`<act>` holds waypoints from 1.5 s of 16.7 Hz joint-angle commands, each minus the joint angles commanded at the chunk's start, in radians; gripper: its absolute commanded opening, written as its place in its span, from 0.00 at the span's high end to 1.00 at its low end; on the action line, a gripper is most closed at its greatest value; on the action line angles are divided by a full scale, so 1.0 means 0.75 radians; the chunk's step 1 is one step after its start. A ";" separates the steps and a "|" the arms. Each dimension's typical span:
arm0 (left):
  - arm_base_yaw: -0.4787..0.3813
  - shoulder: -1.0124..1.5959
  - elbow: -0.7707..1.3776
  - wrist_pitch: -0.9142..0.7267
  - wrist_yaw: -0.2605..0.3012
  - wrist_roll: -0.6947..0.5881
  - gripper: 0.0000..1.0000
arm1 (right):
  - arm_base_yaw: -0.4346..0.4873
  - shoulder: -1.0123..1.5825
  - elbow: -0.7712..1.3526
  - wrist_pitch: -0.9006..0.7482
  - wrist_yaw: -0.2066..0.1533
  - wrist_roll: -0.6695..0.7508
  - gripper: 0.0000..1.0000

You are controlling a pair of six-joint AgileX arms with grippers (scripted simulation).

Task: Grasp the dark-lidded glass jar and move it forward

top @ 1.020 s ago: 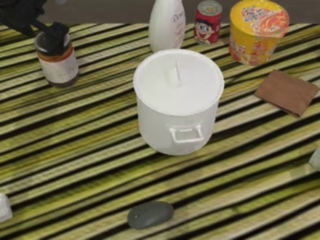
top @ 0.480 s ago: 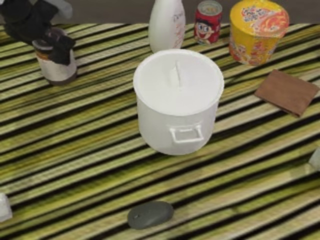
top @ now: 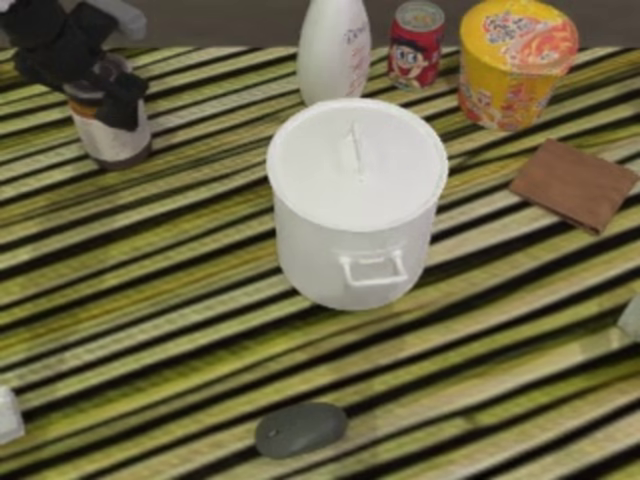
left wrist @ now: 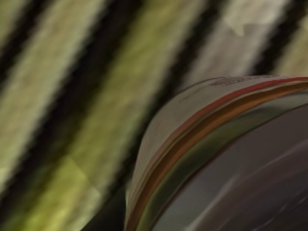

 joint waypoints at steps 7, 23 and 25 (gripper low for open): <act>0.000 0.000 0.000 0.000 0.000 0.000 0.83 | 0.000 0.000 0.000 0.000 0.000 0.000 0.00; 0.011 -0.154 -0.155 0.019 -0.002 0.000 1.00 | 0.000 0.000 0.000 0.000 0.000 0.000 0.00; 0.015 -0.293 -0.315 0.033 -0.004 0.001 1.00 | 0.000 0.000 0.000 0.000 0.000 0.000 0.00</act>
